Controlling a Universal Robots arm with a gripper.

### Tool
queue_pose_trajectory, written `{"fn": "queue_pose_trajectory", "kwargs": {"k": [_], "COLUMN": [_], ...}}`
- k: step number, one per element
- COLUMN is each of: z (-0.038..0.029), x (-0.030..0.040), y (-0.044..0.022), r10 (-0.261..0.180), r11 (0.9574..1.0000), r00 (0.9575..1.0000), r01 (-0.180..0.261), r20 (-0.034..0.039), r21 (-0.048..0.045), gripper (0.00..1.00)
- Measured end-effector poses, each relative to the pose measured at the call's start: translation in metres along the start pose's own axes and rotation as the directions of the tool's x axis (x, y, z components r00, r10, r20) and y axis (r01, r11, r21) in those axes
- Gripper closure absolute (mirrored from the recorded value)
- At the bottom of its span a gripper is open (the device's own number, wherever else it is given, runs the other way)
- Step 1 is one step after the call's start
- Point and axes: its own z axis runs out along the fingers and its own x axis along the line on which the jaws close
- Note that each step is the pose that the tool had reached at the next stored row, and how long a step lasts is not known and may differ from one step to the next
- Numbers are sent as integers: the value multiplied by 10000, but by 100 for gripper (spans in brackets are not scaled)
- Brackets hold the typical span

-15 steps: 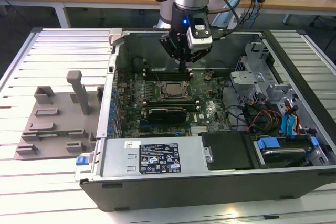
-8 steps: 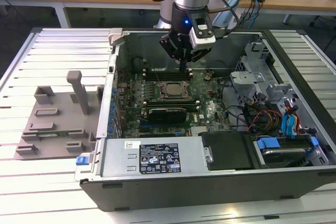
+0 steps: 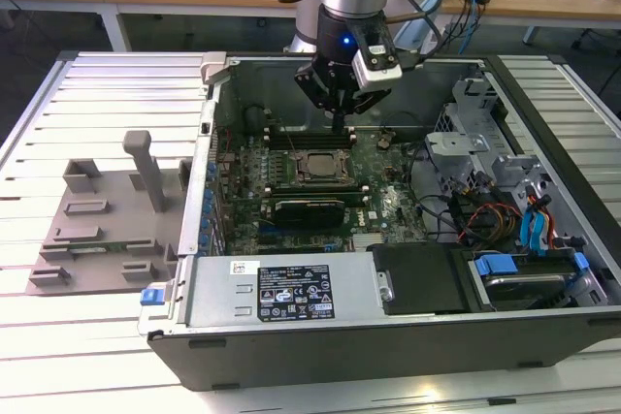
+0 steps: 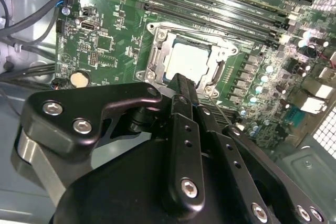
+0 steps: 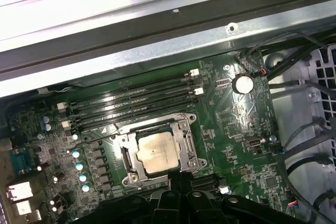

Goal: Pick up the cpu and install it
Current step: 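Install the first cpu locking lever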

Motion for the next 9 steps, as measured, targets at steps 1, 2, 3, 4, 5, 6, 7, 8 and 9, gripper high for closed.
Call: {"fn": "queue_pose_trajectory", "kwargs": {"k": [1,2,3,4,5,6,7,8,9], "z": [0,0,0,0,0,0,0,0,0], "x": [0,0,0,0,0,0,0,0,0], "y": [0,0,0,0,0,0,0,0,0], "r10": [-82,-190,-275,-331,-370,-405,-461,-509,-594], "r11": [10000,9998,9996,9995,9993,9992,9989,9987,9982], "r00": [10000,9998,9996,9995,9993,9992,9989,9987,9982], "r01": [82,190,275,331,370,405,461,509,594], "r20": [5,10,15,17,20,22,24,27,32], "r21": [-2,-5,-6,-8,-9,-9,-10,-11,-13], "gripper": [89,89,89,89,89,89,89,89,89]}}
